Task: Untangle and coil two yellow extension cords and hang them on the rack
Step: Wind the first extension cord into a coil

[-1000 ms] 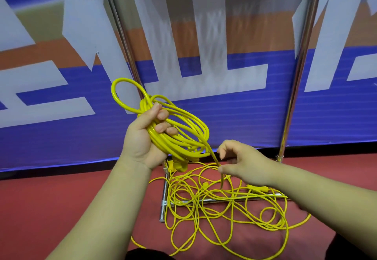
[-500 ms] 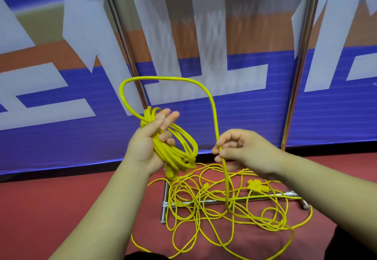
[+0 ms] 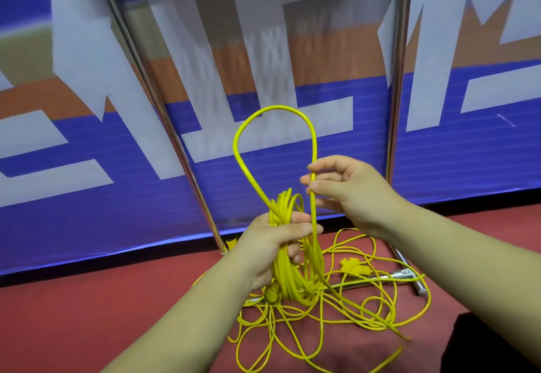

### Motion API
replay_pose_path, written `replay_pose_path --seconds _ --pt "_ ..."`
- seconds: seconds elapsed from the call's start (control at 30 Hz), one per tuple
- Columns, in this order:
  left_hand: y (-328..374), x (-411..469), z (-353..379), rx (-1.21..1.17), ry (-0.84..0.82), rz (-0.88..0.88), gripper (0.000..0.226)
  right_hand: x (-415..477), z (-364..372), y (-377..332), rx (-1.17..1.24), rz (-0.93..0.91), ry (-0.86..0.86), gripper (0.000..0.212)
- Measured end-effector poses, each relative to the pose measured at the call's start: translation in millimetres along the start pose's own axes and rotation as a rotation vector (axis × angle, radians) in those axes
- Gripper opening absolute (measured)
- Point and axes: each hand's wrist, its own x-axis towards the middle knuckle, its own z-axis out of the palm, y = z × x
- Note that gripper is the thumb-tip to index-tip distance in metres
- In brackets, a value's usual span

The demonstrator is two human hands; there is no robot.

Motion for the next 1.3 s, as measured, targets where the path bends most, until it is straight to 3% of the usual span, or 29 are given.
replay_pose_path --seconds 0.13,0.3,0.43,0.5,0.6,0.73,0.87,0.97,1.07,1.17,1.3 --pt "-1 5 9 0.061 0.045 0.021 0.044 -3 -7 -4 0.012 -0.009 0.015 0.025" --pt "16 8 6 -0.053 0.101 0.083 0.024 -7 -19 -6 -0.109 -0.045 0.073 0.028" --pt "34 6 0 -0.205 0.081 0.183 0.006 -22 -14 16 -0.283 -0.031 -0.184 0.033" --pt "40 5 -2 -0.225 0.082 0.21 0.008 -29 -5 30 -0.363 -0.014 -0.314 0.033" --pt "44 4 -4 -0.241 0.088 0.226 0.009 -28 3 43 -0.455 -0.069 -0.32 0.031" --pt "44 3 -10 -0.261 0.076 0.233 0.012 -23 7 50 -0.381 -0.089 -0.332 0.027" --pt "42 3 -22 -0.223 0.142 0.206 0.031 -15 9 47 -0.347 -0.112 -0.241 0.026" --pt "36 3 -38 -0.12 0.235 0.127 0.016 -4 3 42 -0.258 -0.108 -0.033 0.023" --pt "28 3 -55 0.087 0.326 0.029 0.02 5 -6 39 -0.267 -0.053 0.17 0.018" --pt "28 1 -66 0.157 0.389 -0.036 0.021 15 -19 55 -0.415 -0.014 0.227 0.023" --pt "36 -3 -75 0.101 0.431 -0.103 0.037 21 -29 71 -0.819 -0.002 0.173 0.023"
